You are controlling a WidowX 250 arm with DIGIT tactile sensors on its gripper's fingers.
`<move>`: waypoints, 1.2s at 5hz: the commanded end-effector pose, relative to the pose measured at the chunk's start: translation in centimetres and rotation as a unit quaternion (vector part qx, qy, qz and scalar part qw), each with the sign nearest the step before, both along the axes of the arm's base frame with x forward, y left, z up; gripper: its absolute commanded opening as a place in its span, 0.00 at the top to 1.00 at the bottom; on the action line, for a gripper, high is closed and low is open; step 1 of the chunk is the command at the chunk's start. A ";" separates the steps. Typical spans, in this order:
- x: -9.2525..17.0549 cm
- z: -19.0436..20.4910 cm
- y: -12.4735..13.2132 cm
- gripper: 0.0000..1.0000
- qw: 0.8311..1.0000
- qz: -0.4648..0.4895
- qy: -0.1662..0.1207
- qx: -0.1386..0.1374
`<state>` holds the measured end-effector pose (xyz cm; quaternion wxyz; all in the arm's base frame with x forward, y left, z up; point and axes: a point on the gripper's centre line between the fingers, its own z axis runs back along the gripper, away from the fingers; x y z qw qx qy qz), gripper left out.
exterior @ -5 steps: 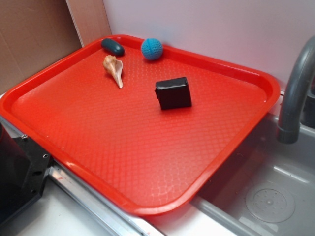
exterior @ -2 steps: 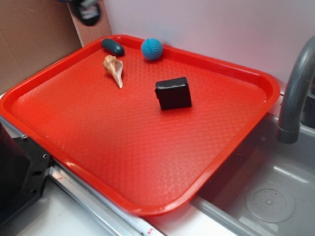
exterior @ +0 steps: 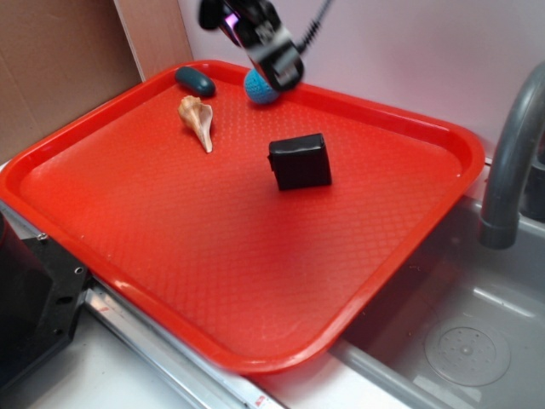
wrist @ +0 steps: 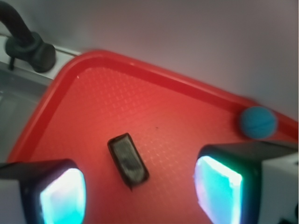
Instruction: Grab the black box.
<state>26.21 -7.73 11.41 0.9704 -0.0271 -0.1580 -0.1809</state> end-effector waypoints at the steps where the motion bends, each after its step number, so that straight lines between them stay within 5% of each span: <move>1: 1.4 -4.4 0.6 0.00 0.992 -0.117 0.041 -0.008; 2: 1.4 -6.9 1.3 0.00 0.990 -0.123 0.062 0.005; 3: 1.4 -8.4 1.1 1.00 0.993 -0.096 0.072 0.011; 6: 1.2 -7.8 1.2 1.00 0.993 -0.076 0.085 0.017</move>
